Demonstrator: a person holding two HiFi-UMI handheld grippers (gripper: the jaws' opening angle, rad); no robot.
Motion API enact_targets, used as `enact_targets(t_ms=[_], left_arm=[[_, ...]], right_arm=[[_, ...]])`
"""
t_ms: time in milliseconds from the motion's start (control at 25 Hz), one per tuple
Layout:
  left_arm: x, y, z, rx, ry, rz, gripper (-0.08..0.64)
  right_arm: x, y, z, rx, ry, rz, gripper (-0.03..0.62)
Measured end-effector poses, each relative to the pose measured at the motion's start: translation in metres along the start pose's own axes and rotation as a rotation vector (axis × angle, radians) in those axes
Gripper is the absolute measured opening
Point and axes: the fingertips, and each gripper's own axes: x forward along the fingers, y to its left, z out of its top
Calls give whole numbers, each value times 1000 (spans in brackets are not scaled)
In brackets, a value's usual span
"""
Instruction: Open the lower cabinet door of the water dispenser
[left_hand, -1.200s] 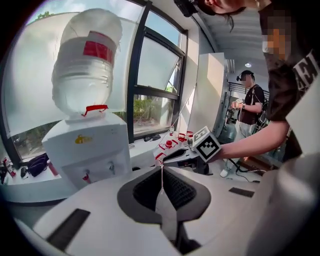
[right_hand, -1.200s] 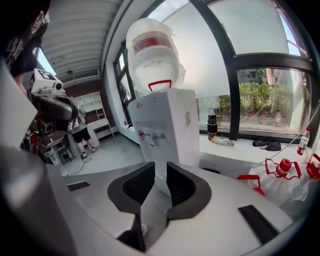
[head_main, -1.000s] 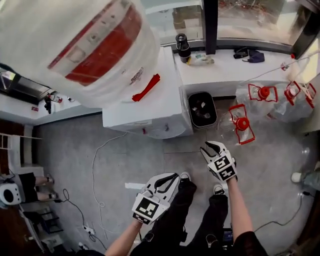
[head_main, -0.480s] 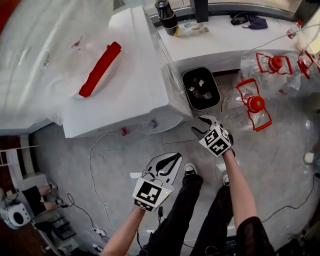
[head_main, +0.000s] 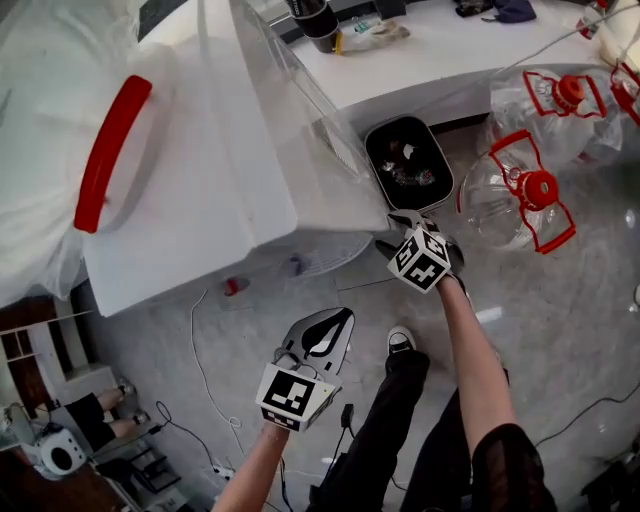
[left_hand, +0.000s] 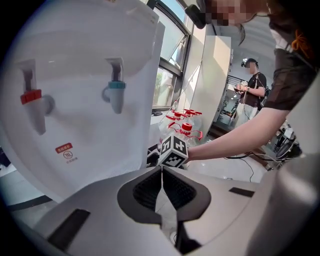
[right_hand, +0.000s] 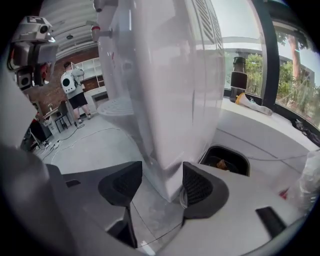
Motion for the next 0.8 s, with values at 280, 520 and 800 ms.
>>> enact_targets(t_ms=[280,520,800], left_arm=[[0,1,-15,15,24,-14,20],[-8,4,-9,6,16,-2,20],[-23,1,-19,-10,19,31,20]], right_arm=[[9,2,-2,-50,49,-24,242],[8,3,-4,23,71,-60,242],[-15,39,-31,20,79,-11,204]])
